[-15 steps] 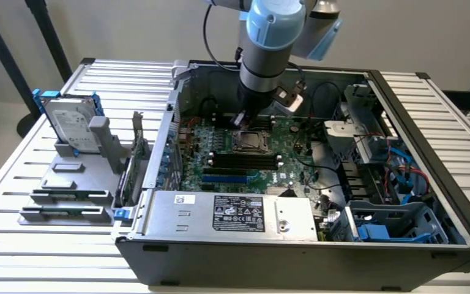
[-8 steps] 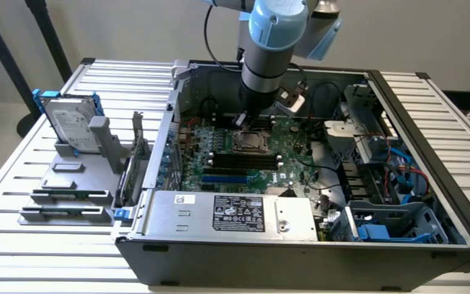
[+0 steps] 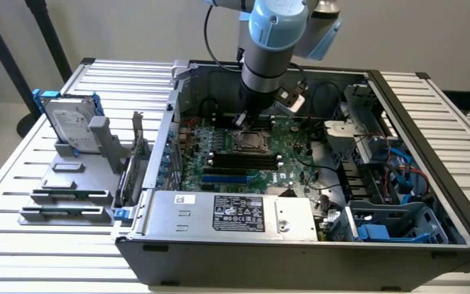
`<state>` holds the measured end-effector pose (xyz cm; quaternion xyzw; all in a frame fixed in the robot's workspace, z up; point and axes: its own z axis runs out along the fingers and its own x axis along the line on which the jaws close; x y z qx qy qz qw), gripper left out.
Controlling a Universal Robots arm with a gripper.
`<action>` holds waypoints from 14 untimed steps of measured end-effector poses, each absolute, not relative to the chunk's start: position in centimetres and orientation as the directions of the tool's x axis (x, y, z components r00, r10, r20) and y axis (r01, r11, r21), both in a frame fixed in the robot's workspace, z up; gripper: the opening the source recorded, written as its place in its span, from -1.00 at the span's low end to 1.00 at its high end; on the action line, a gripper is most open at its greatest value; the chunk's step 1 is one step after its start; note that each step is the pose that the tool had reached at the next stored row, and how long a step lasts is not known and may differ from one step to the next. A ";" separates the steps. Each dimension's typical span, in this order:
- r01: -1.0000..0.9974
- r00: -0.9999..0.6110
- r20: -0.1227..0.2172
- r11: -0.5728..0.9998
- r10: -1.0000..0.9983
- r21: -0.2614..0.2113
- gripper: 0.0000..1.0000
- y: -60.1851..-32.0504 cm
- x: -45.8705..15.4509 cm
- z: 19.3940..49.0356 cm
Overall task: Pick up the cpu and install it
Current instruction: 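Install the first cpu locking lever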
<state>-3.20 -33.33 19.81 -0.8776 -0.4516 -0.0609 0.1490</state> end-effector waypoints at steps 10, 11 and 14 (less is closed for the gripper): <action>0.811 0.585 0.241 -0.548 0.775 -0.206 -0.79 -33.2 -3.2 19.7; 0.811 0.585 0.241 -0.548 0.775 -0.206 -0.79 -33.2 -3.2 19.7; 0.811 0.585 0.241 -0.548 0.775 -0.206 -0.79 -33.2 -3.2 19.6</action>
